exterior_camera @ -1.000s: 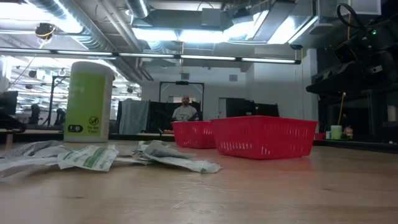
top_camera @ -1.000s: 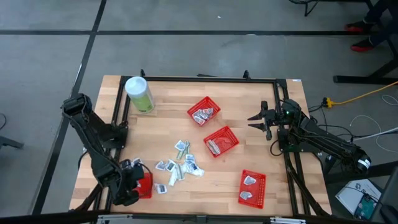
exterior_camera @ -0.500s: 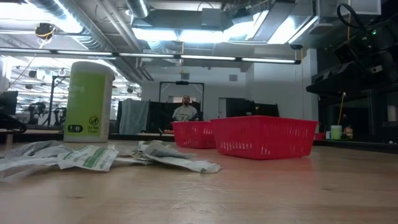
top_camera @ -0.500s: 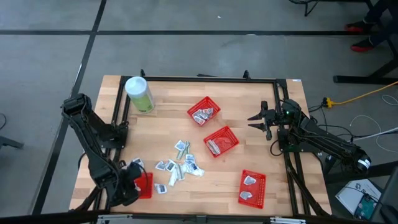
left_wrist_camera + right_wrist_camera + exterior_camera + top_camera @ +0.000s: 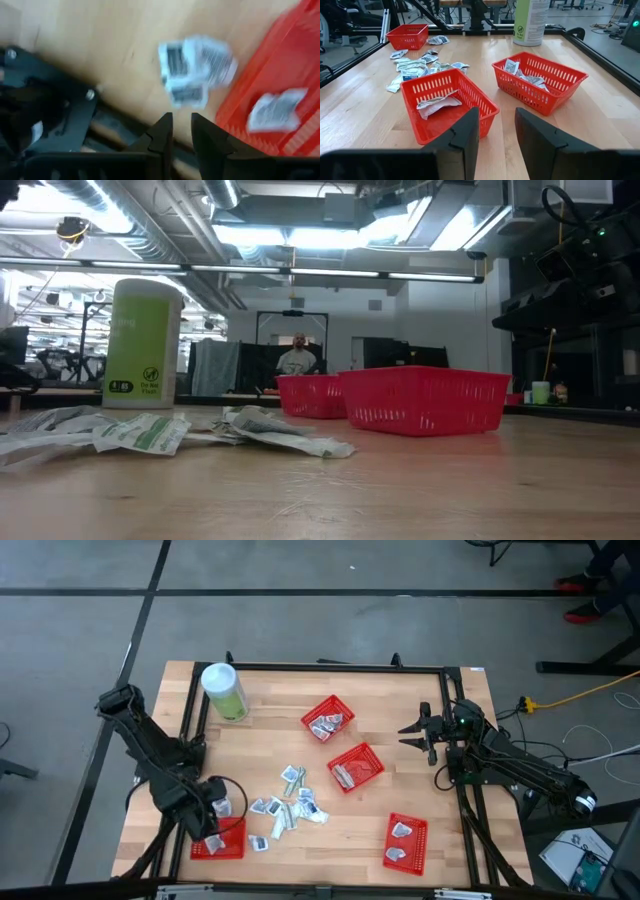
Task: Pick & Place First Aid Supplies
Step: Put the gray towelette pad into the red container
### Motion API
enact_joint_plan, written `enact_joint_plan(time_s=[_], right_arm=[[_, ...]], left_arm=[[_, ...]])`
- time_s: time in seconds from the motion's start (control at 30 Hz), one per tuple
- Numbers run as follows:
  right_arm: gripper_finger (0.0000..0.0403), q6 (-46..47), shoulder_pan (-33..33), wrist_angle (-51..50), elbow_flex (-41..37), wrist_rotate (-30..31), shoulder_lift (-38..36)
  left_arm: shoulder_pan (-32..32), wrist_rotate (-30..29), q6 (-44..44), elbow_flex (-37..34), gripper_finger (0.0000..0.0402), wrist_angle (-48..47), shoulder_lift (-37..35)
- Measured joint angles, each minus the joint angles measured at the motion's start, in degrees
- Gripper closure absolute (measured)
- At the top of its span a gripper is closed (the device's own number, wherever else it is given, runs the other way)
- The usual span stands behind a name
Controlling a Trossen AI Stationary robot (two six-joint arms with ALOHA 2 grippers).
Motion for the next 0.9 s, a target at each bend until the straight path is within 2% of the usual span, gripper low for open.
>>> enact_joint_plan(time_s=[0.17,0.23,0.6,0.73,0.9], right_arm=[[0.0276,0.0,0.0,0.0,0.0,0.0,0.0],[0.0276,0.0,0.0,0.0,0.0,0.0,0.0],[0.0276,0.0,0.0,0.0,0.0,0.0,0.0],[0.0276,0.0,0.0,0.0,0.0,0.0,0.0],[0.0276,0.0,0.0,0.0,0.0,0.0,0.0]], left_arm=[[3.1,11.1,6.6,-6.4,0.038,6.6,0.2],[4.4,13.4,8.4,-9.6,0.0395,10.0,0.2],[10.5,10.6,16.3,-16.1,0.0401,16.6,0.2],[13.5,15.5,13.0,-21.1,0.04,22.0,0.2],[15.4,21.9,14.0,-25.9,0.0401,28.8,0.0]])
